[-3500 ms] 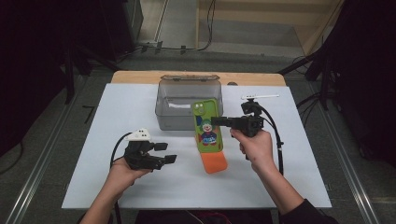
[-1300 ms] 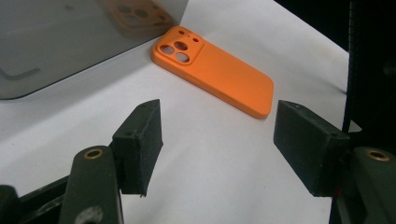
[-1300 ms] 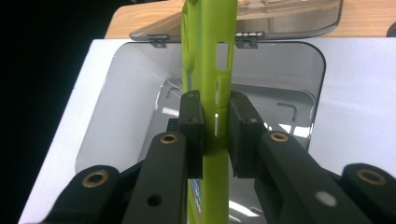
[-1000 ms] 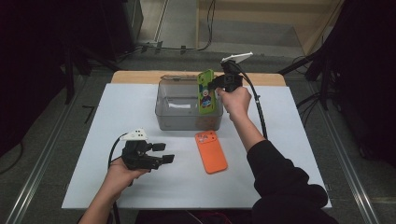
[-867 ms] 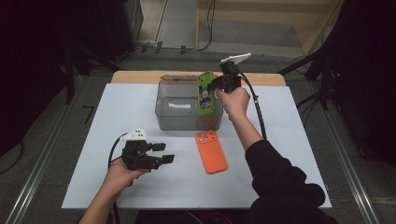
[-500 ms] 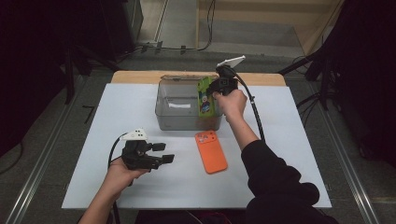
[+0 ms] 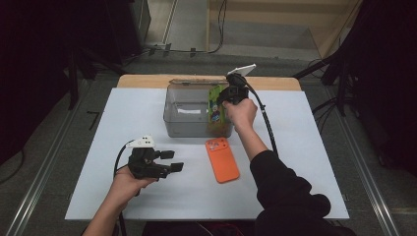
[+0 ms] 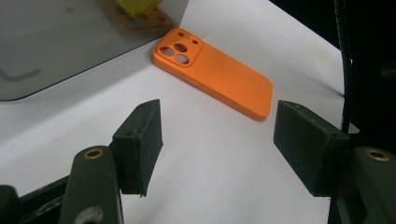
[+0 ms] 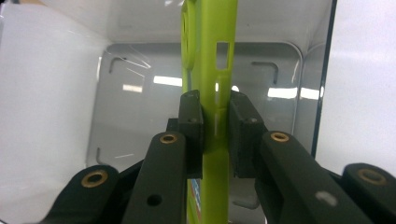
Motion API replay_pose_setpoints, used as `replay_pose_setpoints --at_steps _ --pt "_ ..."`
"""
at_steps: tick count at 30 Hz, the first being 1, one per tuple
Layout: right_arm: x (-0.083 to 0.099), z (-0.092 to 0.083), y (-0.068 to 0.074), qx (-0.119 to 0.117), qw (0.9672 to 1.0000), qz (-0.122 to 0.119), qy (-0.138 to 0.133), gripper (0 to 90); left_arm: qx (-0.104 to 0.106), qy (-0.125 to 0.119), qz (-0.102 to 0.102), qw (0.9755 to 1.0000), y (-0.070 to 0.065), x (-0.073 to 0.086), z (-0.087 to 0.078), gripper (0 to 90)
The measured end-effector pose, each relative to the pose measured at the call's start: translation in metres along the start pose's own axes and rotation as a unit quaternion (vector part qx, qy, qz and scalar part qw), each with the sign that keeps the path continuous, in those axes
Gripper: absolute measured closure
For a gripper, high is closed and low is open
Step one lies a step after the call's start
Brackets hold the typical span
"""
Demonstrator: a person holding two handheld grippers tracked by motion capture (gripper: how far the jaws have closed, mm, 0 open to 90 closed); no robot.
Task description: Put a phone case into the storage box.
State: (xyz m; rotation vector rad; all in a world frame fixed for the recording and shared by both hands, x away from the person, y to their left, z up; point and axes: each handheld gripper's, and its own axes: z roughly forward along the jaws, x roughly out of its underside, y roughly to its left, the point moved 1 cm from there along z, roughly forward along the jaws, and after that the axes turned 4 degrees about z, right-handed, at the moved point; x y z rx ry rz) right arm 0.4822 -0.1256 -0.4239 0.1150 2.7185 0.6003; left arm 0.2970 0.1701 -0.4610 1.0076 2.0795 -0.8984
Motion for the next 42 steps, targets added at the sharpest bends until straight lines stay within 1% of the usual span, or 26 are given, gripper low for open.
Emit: replay_pose_setpoints --at_steps 4,9,13,18,21,29,31,32,34,42 --pt "0.0006 0.0028 -0.0004 0.008 1.0000 0.001 0.003 75.3 0.000 0.000 -0.002 1.0000 0.0000 -0.0001 0.0002 33.2" --pt "-0.0002 0.0041 -0.0014 0.011 0.9999 0.011 0.007 75.1 0.000 0.000 -0.001 1.0000 0.0001 -0.0001 0.0000 33.2" --pt "0.0001 0.0065 -0.0034 0.010 0.9997 0.015 0.013 75.1 0.000 0.000 -0.001 1.0000 0.0000 -0.0001 0.0000 33.2" --pt "0.0010 0.0080 -0.0055 0.007 0.9997 0.021 0.012 75.0 0.000 0.000 -0.001 1.0000 0.0000 -0.0001 0.0000 33.2" --pt "0.0009 0.0079 -0.0055 0.007 0.9997 0.020 0.013 74.8 -0.001 0.001 -0.001 1.0000 0.0000 -0.0002 0.0002 33.3" --pt "0.0004 0.0085 -0.0048 0.013 0.9995 0.023 0.015 74.3 0.000 0.000 -0.001 1.0000 -0.0001 -0.0003 0.0001 33.2" --pt "0.0001 0.0085 -0.0045 0.014 0.9995 0.025 0.016 73.4 0.000 0.001 -0.001 1.0000 -0.0002 -0.0003 0.0003 33.2" --pt "0.0001 0.0084 -0.0044 0.012 0.9995 0.027 0.013 70.9 0.000 0.001 -0.001 1.0000 -0.0003 -0.0003 0.0003 33.2" --pt "0.0000 0.0082 -0.0038 0.011 0.9995 0.028 0.012 68.9 0.000 0.000 -0.001 1.0000 -0.0003 -0.0003 0.0003 33.3" --pt "-0.0003 0.0079 -0.0021 0.028 0.9993 0.019 0.017 71.1 0.000 0.001 -0.002 1.0000 -0.0004 -0.0003 0.0004 33.2"
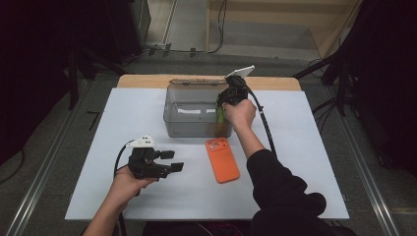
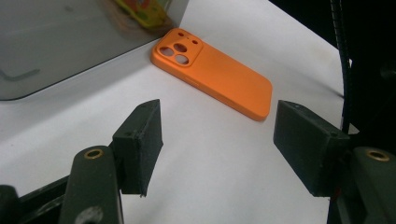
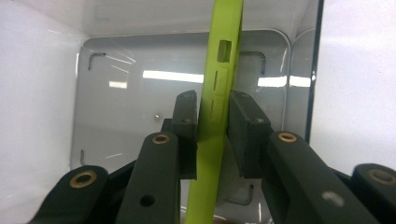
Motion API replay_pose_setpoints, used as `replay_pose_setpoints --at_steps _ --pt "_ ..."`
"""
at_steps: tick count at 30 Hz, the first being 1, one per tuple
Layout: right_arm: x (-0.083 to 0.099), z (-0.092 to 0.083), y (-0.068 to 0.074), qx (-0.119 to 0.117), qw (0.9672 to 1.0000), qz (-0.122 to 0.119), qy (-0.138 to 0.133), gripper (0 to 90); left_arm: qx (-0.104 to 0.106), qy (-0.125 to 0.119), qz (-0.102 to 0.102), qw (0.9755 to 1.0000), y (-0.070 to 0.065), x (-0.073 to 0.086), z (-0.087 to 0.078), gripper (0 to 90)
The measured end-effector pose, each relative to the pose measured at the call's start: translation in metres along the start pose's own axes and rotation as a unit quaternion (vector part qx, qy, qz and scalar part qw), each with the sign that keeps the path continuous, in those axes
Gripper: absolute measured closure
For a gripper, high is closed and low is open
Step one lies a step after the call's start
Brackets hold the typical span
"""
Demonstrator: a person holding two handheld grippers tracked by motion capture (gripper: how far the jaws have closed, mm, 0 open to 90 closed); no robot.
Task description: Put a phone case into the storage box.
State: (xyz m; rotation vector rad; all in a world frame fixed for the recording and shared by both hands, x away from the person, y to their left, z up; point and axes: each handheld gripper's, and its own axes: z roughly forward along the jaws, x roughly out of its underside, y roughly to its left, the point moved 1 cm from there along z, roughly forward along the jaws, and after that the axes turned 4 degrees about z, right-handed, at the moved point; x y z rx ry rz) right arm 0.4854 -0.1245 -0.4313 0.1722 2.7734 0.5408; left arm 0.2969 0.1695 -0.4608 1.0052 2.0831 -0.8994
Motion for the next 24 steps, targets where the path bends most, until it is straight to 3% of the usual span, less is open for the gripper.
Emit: replay_pose_setpoints --at_steps 24 --pt "-0.0009 -0.0034 0.0021 0.019 0.9996 -0.018 0.003 67.5 0.002 0.001 -0.001 1.0000 0.0001 -0.0003 -0.0001 33.2"
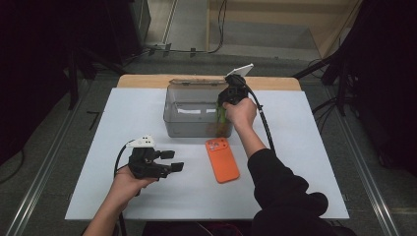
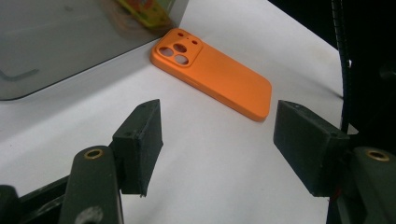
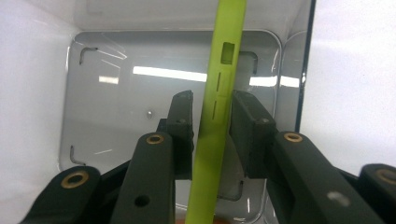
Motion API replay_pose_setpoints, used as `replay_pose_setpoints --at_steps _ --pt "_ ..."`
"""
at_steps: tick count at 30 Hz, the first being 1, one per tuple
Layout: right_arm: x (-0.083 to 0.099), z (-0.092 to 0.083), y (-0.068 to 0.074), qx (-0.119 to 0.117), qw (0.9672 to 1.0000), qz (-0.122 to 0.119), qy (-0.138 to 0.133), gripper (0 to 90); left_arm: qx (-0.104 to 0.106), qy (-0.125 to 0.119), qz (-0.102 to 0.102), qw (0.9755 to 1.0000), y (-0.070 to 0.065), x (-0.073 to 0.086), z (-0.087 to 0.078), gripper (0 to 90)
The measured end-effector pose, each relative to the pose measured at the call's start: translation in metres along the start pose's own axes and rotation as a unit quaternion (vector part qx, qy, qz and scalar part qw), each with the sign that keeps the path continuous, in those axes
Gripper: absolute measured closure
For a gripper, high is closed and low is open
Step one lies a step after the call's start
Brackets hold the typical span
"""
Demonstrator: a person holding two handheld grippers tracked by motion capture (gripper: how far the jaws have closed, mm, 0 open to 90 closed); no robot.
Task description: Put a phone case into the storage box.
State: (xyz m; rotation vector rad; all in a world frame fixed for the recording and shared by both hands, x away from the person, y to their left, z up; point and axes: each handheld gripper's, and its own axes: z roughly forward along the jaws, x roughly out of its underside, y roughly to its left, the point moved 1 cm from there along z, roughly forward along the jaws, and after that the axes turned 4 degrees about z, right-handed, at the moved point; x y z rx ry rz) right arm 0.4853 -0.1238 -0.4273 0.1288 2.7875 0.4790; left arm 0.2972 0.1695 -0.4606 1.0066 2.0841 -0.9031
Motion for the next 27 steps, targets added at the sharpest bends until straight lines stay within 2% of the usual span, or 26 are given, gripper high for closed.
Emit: replay_pose_setpoints --at_steps 8,16,20,27 --pt "-0.001 -0.002 0.001 0.009 1.0000 -0.001 0.000 65.6 0.000 0.000 -0.001 1.0000 0.000 0.000 0.000 33.2" --pt "-0.001 -0.006 0.001 0.006 1.0000 -0.003 -0.004 63.1 -0.001 -0.001 -0.001 1.0000 0.000 0.000 0.000 33.2" --pt "-0.003 -0.010 0.003 0.015 0.9998 -0.012 -0.007 62.3 -0.001 -0.001 -0.002 1.0000 0.000 0.000 0.000 33.2" --pt "-0.003 -0.017 0.003 0.007 0.9998 -0.015 -0.014 59.8 -0.001 -0.002 -0.003 1.0000 0.001 0.000 0.000 33.2"
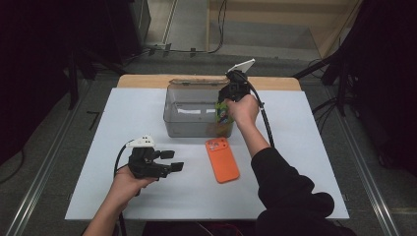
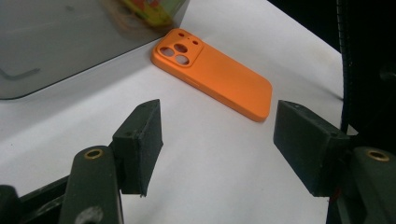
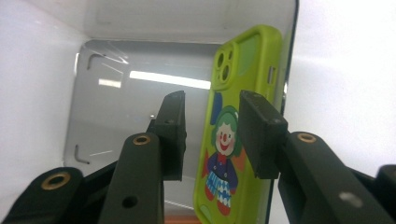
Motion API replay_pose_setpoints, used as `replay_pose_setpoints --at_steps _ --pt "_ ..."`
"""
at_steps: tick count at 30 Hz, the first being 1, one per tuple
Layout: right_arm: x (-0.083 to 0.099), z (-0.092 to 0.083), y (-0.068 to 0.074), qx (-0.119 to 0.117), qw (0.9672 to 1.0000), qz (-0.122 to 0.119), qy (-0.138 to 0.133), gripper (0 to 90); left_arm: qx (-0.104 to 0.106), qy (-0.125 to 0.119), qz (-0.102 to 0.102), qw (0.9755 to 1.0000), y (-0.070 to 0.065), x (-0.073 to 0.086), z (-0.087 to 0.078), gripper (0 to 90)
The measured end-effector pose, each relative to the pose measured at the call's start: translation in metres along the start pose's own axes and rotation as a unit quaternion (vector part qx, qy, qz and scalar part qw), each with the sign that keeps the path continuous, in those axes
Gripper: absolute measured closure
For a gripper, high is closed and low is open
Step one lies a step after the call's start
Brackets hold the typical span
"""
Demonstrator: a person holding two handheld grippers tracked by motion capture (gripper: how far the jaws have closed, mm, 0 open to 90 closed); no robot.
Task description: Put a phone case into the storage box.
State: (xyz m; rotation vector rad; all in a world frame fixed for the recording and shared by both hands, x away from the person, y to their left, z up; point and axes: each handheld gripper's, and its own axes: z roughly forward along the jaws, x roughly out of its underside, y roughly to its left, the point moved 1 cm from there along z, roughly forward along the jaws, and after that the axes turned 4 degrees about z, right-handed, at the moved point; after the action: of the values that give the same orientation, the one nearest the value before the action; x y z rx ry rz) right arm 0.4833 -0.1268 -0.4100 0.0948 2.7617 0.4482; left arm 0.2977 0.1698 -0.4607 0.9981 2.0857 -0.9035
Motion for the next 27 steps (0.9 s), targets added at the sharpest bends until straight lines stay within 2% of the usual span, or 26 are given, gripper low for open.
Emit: replay_pose_setpoints --at_steps 4,8,14,19,21,27 --pt "0.001 -0.003 0.002 -0.013 0.9999 -0.007 -0.004 54.0 -0.001 0.001 -0.001 1.0000 0.000 0.000 0.000 33.2" --pt "0.004 -0.008 0.005 -0.036 0.9992 -0.019 0.002 47.2 -0.001 0.001 -0.002 1.0000 0.000 0.000 0.000 33.2" --pt "0.011 -0.021 0.009 -0.060 0.9964 -0.055 -0.020 44.8 -0.003 0.002 -0.001 1.0000 0.001 0.000 -0.001 33.2" --pt "0.023 -0.033 0.011 -0.100 0.9910 -0.080 -0.039 43.1 -0.004 -0.001 -0.006 1.0000 0.001 0.000 -0.001 33.2" --pt "0.028 -0.037 0.011 -0.122 0.9873 -0.091 -0.044 42.5 -0.004 0.001 -0.007 1.0000 0.001 0.000 -0.001 33.2" --pt "0.047 -0.047 0.011 -0.138 0.9790 -0.137 -0.063 41.9 -0.005 0.003 -0.008 1.0000 0.002 0.000 -0.001 33.2"
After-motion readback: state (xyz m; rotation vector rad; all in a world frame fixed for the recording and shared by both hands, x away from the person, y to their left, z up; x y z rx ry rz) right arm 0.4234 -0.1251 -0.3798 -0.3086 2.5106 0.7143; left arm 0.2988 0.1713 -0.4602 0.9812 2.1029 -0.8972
